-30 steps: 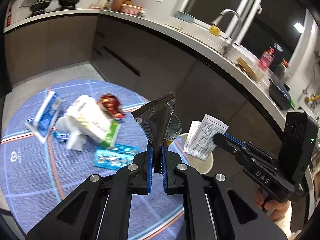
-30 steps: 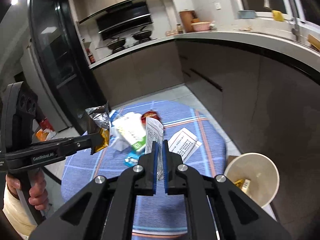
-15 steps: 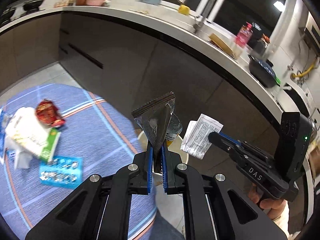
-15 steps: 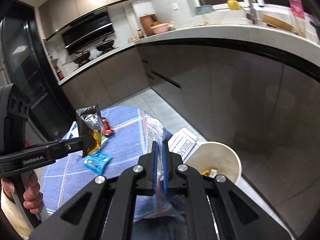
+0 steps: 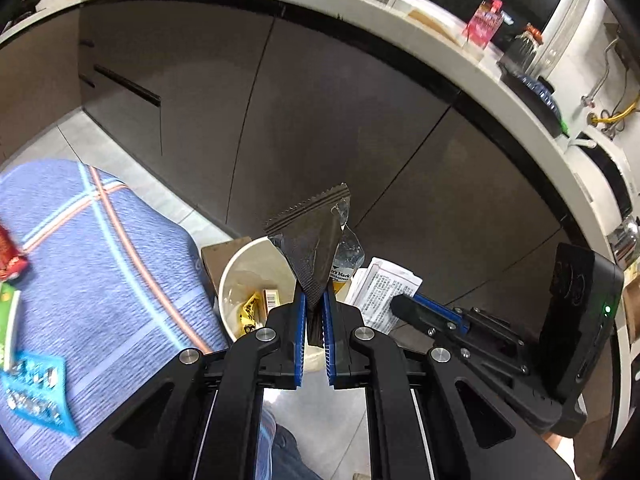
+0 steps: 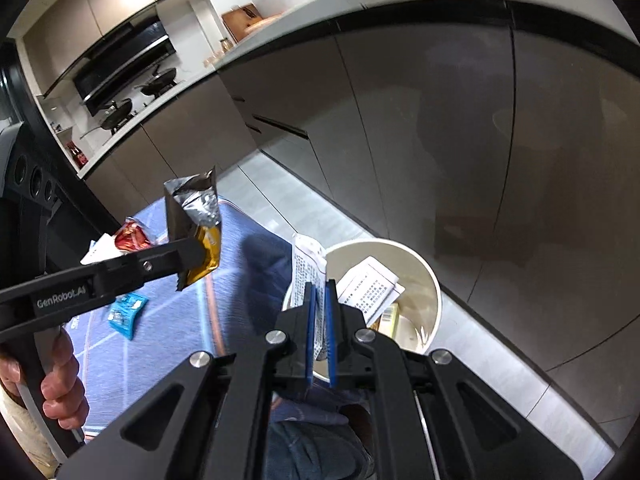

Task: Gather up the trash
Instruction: 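Carry the foil packet and leaflet over the white bin with both tools, then open both tools to drop the packet and leaflet into the bin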

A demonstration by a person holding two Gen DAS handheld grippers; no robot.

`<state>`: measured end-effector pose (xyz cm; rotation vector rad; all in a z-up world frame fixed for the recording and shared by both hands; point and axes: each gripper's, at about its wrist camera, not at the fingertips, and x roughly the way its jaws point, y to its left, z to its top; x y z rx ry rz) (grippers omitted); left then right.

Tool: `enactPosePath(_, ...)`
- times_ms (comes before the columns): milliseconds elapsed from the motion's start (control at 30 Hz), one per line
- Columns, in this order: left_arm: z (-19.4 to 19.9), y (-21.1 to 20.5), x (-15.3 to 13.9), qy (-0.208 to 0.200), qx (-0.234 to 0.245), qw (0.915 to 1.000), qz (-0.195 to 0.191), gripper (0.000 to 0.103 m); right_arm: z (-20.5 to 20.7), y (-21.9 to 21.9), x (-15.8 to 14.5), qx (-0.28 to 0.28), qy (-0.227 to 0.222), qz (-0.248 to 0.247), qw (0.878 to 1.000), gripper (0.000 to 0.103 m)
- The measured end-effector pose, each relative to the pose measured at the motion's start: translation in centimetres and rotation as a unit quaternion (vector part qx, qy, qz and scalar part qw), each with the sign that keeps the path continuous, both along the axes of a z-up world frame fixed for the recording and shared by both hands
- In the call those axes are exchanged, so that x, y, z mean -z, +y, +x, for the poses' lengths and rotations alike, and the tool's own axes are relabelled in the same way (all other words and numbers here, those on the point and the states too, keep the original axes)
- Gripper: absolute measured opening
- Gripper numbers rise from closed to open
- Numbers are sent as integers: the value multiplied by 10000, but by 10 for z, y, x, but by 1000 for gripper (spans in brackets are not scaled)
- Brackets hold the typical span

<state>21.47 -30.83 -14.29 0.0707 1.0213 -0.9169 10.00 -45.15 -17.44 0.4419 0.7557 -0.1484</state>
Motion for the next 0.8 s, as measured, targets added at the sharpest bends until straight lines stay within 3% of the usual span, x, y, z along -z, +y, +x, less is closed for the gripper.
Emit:
enactPosePath(267,18,-41,46,211,104,9986,470,8,24,-18,46,-9,375,191,9991,7)
enactPosePath(433,25,-52,61,203,140,9976,643,9,39,-23,65,-57,511,254,9984,7)
enactPosePath(500,28,-52,64,112,96,9975,698,16,44,-23,71,-118,552,258,9981,9)
enactPosePath(567,32,-55,67,60,25,9972,740,33,46,-24,78,-156,590,178,9980,11)
enactPosePath(600,34,-55,68,29,-38,9972,746,36,46,-26,81,-178,586,138,9980,14)
enactPosePath(633,36,-56,68,2,-73,9972,748,41,46,-26,84,-216,590,84,9980,28)
enactPosePath(667,38,-56,69,-23,-111,9970,763,53,46,-26,86,-242,605,64,9979,49)
enactPosePath(800,46,-51,65,-208,-401,9963,732,83,43,-22,92,-400,642,-139,9970,69)
